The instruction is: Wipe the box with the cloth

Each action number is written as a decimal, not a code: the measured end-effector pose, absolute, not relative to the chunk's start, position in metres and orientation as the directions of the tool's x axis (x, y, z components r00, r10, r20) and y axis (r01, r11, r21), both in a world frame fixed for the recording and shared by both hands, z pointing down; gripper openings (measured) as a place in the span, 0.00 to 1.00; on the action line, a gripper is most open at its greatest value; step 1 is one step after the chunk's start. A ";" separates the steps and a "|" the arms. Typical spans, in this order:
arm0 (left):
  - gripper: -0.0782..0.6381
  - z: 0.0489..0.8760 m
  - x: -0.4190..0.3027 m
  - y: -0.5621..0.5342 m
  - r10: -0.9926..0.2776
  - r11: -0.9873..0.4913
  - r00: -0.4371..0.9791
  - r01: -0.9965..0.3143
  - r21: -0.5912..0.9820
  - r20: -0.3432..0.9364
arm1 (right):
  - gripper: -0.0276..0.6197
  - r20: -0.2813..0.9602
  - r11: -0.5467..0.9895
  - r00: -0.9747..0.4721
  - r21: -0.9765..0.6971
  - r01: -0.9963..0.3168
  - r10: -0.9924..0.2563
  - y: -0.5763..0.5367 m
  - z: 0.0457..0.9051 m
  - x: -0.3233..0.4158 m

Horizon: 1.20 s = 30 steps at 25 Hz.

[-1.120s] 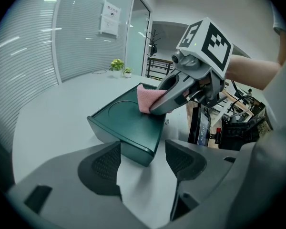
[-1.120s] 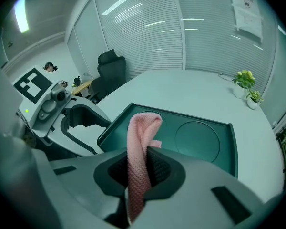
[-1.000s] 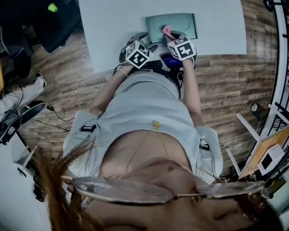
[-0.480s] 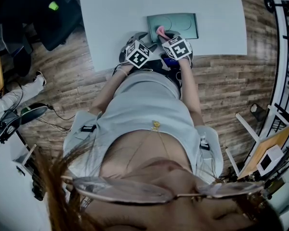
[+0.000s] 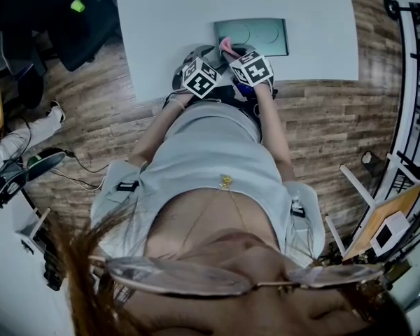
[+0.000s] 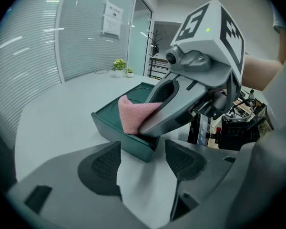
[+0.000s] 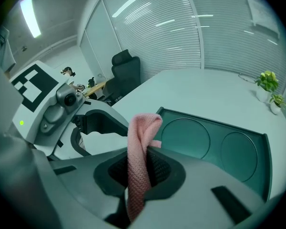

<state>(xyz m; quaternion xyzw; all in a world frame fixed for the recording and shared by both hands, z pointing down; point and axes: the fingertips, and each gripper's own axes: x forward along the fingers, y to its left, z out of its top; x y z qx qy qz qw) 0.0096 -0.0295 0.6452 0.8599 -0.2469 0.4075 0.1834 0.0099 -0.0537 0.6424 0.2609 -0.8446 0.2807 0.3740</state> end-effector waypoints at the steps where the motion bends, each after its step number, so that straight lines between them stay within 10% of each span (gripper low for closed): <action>1: 0.52 0.645 0.010 -0.030 -0.276 -0.810 0.547 -0.575 0.115 0.790 | 0.10 0.777 0.706 -0.585 -0.279 -0.651 -0.232 -0.053 0.643 0.009; 25: 0.51 0.593 0.011 -0.058 -0.398 -0.777 0.644 -0.615 0.133 0.654 | 0.10 0.644 0.712 -0.614 -0.150 -0.686 -0.456 -0.076 0.598 0.084; 30: 0.35 0.568 0.017 -0.063 -0.434 -0.780 0.679 -0.612 0.131 0.592 | 0.10 0.584 0.715 -0.622 -0.100 -0.692 -0.521 -0.073 0.584 0.094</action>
